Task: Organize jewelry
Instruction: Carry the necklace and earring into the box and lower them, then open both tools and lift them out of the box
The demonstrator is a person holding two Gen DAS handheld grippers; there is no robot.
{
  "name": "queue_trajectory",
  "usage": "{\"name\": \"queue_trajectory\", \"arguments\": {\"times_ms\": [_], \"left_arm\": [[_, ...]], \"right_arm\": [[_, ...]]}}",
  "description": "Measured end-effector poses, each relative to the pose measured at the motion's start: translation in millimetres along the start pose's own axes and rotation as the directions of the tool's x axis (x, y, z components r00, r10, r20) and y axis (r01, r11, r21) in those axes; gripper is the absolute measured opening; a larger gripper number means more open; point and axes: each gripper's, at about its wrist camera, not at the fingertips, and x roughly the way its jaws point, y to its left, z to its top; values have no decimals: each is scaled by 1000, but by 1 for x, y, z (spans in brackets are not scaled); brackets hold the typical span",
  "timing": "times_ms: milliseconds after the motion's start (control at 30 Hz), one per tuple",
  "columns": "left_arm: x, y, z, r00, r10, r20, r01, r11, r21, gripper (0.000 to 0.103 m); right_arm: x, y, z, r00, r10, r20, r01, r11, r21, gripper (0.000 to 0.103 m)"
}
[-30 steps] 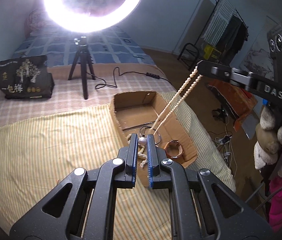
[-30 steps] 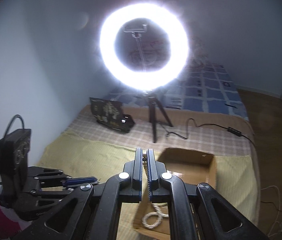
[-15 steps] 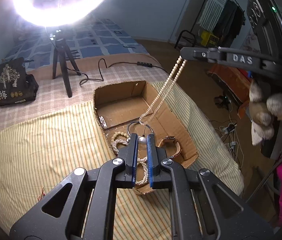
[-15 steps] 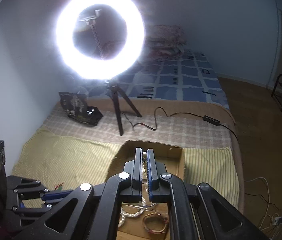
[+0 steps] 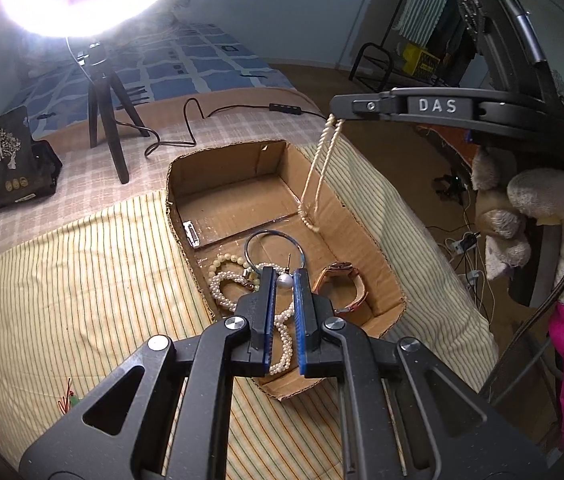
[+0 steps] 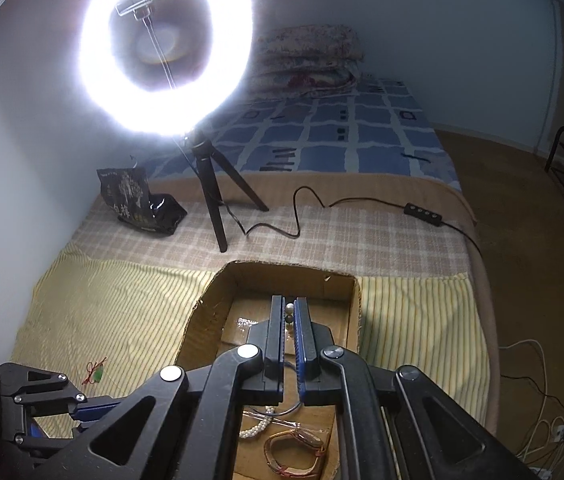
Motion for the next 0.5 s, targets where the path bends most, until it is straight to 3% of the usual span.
{"name": "queue_trajectory", "arguments": {"times_ms": [33,67,167,200,233,267,367,433,500], "left_arm": [[0,0,0,1000,7,5,-7,1000,-2,7],[0,1,0,1000,11,5,-11,1000,-3,7],[1,0,0,1000,7,-3,-7,1000,6,9],[1,0,-1,1000,11,-5,-11,1000,8,26],[1,0,-1,1000,14,1,-14,1000,6,47],[-1,0,-1,1000,12,12,-12,1000,4,53],[-3,0,0,1000,20,18,-20,1000,6,57],[-3,1,0,1000,26,15,-26,1000,1,67],[-5,2,0,999,33,20,-33,999,-6,70]], "right_arm": [[1,1,-1,1000,0,-1,0,1000,-2,9],[2,1,-2,1000,-2,-1,2,1000,-3,22],[2,2,-3,1000,-10,3,10,1000,-14,37],[2,4,-4,1000,-26,4,26,999,-19,45],[2,4,-4,999,-40,9,41,999,-21,63],[1,5,-4,999,-50,13,50,999,-22,75],[-2,7,-5,997,-67,34,68,997,-25,86],[-3,9,-5,994,-101,34,102,994,-29,94],[-4,12,-6,991,-131,40,132,991,-35,97]]}}
